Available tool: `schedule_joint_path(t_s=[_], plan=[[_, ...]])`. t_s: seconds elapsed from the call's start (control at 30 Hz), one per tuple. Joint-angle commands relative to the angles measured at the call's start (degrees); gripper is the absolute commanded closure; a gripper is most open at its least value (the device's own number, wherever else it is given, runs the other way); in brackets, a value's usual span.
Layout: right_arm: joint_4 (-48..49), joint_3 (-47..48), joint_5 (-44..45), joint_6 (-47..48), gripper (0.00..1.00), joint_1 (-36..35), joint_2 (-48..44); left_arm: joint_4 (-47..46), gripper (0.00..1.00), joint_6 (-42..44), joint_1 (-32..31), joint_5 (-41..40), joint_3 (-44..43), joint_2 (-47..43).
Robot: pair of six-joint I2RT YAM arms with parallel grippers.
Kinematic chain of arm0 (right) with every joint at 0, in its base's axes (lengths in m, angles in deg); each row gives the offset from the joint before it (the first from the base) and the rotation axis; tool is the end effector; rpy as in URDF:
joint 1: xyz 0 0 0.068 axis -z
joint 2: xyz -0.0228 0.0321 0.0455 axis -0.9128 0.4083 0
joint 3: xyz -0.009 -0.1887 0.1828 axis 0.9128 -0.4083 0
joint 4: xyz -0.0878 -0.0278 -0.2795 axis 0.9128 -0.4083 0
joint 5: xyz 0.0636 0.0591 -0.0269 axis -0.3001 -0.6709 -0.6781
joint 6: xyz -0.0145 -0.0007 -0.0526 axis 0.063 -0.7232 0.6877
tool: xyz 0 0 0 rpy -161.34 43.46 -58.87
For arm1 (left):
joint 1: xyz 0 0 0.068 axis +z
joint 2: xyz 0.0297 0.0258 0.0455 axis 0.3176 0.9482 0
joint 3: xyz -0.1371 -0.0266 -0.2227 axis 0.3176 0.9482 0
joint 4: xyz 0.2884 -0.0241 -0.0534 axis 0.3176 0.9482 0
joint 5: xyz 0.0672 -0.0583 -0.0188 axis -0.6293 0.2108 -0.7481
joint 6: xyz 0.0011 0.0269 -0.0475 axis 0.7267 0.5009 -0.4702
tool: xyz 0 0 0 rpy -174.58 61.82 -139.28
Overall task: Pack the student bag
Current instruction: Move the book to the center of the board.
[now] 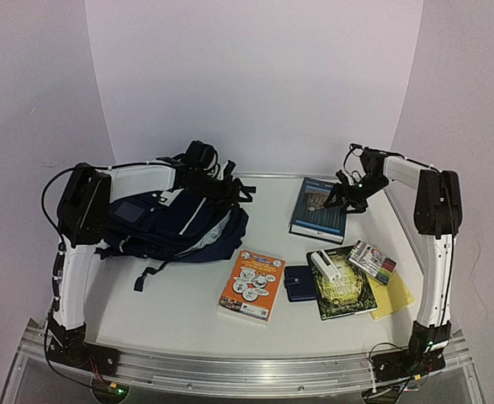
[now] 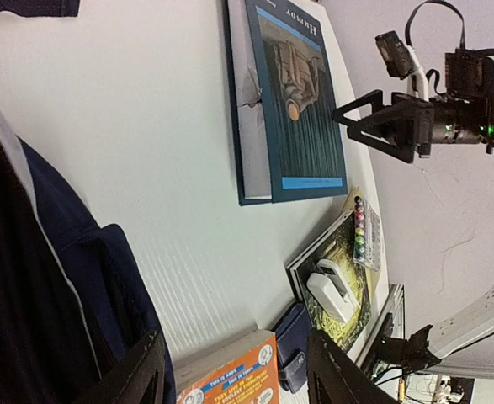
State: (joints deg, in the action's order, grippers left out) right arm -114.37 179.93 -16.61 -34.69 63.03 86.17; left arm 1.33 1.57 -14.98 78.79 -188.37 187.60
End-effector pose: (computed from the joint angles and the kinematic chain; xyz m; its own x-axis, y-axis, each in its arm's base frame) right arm 0.5105 0.0478 0.1630 -0.8993 -0.1131 -0.4225 -0.3453 0.7766 0.5270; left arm 0.4300 -0.3091 0.1985 -0.9090 0.0540 -0.4134 0.3628 0.5911 -0.7204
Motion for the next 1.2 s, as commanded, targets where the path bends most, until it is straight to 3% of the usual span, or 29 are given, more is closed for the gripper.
schedule_joint_path(t_s=[0.0,0.17,0.33,0.5,0.83,1.17], plan=[[0.78,-3.84,3.3,-1.7,0.15,1.16,-6.56,-3.58,0.44,-1.71,0.22,2.09,-6.56,3.57],[4.47,-4.58,12.49,-6.93,0.14,1.83,-5.17,-3.69,0.44,-1.77,-0.12,2.03,-11.72,8.08],[5.17,-4.13,11.36,-8.58,0.12,1.21,-1.07,-3.53,0.43,-1.68,-0.25,1.54,-12.44,9.8],[5.38,-4.16,6.01,-8.24,0.17,-1.56,1.58,-4.36,0.43,-1.25,-0.25,1.29,-10.98,9.39],[6.62,-3.9,4.59,-10.78,0.21,-7.04,3.85,-6.37,0.43,-2.31,-0.25,2.61,-11.38,11.62],[7.72,-5.0,6.27,-8.8,0.21,-10.9,4.97,-1.98,0.43,-1.7,-0.6,1.72,-20.94,18.88]])
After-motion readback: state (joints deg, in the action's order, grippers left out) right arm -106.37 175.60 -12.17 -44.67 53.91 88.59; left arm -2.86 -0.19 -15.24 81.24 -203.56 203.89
